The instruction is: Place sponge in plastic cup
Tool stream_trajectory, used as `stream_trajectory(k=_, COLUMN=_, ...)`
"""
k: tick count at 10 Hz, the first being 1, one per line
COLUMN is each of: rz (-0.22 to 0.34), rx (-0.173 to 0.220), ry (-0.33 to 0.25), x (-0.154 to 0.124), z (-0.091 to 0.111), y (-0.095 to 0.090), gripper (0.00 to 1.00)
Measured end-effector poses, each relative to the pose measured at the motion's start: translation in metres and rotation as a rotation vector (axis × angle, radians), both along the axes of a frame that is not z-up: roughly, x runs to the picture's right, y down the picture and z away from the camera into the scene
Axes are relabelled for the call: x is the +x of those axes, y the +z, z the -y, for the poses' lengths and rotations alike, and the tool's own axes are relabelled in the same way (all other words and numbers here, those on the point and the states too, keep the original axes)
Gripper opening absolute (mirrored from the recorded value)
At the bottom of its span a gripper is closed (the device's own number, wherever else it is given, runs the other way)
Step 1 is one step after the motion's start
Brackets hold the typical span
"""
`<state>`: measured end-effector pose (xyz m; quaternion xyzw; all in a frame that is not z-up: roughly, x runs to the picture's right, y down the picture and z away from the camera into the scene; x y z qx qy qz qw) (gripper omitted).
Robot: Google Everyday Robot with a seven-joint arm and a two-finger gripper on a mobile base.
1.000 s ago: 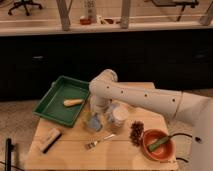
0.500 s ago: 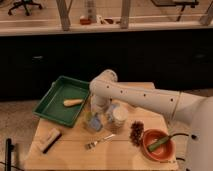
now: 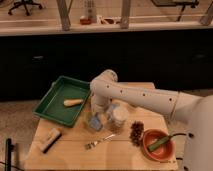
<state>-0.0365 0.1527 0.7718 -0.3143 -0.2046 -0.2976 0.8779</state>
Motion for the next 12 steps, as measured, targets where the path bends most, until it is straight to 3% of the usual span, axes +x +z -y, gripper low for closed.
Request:
stream_trajectory(k=4, rz=0.086, rx=-0.033, ry=-0.147, x=-0.033, z=0.001, y=0.0, gripper=0.0)
stream_trajectory(k=5, rz=0.128, rx=-0.045, ry=-0.211, x=-0.043, z=0.003, y=0.001, gripper=0.0)
stream_trajectory(k=8, rz=0.226, rx=-0.072, ry=-0.325, x=-0.058, z=0.006, y=0.0, gripper=0.0)
stream_trajectory(k=12, rz=0.323, rx=-0.096, ry=-0.374, x=-0.06, z=0.015, y=-0.001, gripper=0.0)
